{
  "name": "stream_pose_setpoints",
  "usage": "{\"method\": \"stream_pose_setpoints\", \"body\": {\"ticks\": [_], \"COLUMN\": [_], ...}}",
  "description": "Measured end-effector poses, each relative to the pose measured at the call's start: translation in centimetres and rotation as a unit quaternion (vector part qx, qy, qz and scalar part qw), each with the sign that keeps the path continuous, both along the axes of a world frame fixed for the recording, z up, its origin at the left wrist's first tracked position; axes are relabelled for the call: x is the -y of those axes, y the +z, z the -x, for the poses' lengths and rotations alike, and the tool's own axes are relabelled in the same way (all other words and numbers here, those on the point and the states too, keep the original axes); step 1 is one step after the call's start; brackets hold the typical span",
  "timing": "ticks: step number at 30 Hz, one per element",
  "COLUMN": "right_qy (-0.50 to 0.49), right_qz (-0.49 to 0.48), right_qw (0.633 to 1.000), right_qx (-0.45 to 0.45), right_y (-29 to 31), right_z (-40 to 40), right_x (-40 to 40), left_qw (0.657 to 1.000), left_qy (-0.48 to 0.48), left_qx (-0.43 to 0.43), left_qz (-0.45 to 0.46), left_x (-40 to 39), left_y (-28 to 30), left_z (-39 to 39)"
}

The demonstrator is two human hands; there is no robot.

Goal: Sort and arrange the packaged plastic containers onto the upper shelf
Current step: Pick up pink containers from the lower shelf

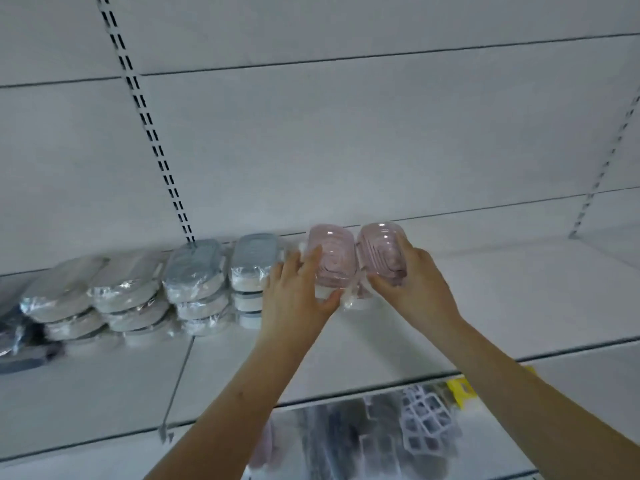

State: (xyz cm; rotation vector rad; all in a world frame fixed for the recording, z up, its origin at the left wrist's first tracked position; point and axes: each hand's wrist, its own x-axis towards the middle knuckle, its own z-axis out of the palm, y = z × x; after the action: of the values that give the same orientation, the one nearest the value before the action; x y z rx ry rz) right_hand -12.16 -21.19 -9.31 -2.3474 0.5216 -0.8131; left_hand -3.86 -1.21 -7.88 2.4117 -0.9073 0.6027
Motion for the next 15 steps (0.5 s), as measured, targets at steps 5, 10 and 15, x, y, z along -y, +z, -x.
{"method": "stream_pose_setpoints", "body": {"ticks": [5, 10, 15], "right_qy": [0.098, 0.159, 0.163], "right_qz": [-0.038, 0.035, 0.033], "right_qw": [0.993, 0.972, 0.976], "right_qx": [-0.061, -0.168, -0.137], "right_y": [-0.9, -2.0, -1.9], "right_z": [-4.7, -4.9, -4.9], "right_x": [2.8, 4.0, 3.6], "left_qw": [0.984, 0.957, 0.938], "left_qy": [0.099, 0.119, 0.102], "left_qx": [0.081, 0.088, 0.092], "left_qz": [-0.125, -0.25, -0.318], "left_x": [1.8, 0.9, 0.5], "left_y": [-0.1, -1.2, -0.8], "left_z": [-2.4, -4.0, -4.5]}}
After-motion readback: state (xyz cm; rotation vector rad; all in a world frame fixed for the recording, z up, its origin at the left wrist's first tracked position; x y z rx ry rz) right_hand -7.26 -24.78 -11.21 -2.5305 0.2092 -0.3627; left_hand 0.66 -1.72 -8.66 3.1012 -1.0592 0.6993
